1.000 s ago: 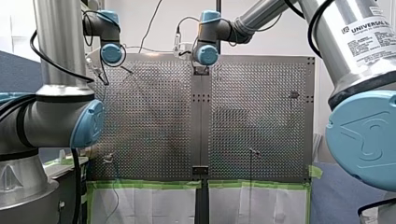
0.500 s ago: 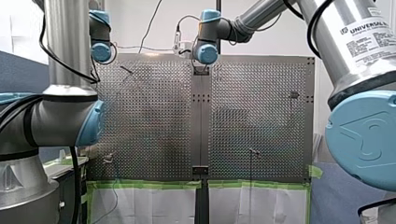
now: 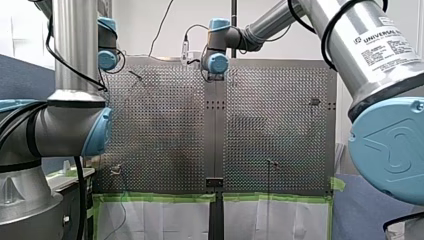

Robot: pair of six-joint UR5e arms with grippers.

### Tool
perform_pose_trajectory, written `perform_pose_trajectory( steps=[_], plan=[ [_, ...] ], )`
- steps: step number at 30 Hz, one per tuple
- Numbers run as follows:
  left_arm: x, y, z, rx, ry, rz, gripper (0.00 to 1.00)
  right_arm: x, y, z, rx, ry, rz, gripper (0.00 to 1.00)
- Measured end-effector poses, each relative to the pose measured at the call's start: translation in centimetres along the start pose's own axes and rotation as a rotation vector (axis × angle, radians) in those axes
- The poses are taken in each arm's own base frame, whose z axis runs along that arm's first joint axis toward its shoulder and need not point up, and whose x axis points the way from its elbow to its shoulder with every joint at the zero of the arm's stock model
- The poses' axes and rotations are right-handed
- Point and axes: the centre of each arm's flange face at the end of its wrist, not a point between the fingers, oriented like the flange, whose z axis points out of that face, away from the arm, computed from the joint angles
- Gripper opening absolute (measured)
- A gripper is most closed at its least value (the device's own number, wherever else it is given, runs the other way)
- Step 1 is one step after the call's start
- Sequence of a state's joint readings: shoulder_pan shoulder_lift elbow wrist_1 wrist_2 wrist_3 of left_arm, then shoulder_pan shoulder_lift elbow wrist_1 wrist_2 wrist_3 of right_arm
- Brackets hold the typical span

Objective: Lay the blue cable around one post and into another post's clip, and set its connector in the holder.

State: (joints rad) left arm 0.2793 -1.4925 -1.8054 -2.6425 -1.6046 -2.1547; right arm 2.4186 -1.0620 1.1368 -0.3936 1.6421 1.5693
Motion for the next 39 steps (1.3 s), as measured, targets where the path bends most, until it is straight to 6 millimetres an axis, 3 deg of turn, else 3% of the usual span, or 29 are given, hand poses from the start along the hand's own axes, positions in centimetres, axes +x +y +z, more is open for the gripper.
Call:
perform_pose_trajectory(
  steps=[7,25,33,39],
  plan=[
    [1.6,0.9,0.4,-0.013,0.031,0.016,0.00,-0.7,0.4,0.9,-0.004,0.002,0.003,0.00],
    [7.0,3.9,1.3,-0.031,0.135,0.037,0.00,-5.3,2.4,1.5,-0.031,-0.060,-0.001,0.00],
    [8.2,3.9,1.2,-0.016,0.163,0.021,0.00,-7.7,3.9,1.5,-0.051,-0.105,-0.004,0.00],
    [8.6,4.1,1.0,-0.024,0.168,0.016,0.00,-10.8,5.0,1.1,-0.067,-0.175,-0.007,0.00]
  ],
)
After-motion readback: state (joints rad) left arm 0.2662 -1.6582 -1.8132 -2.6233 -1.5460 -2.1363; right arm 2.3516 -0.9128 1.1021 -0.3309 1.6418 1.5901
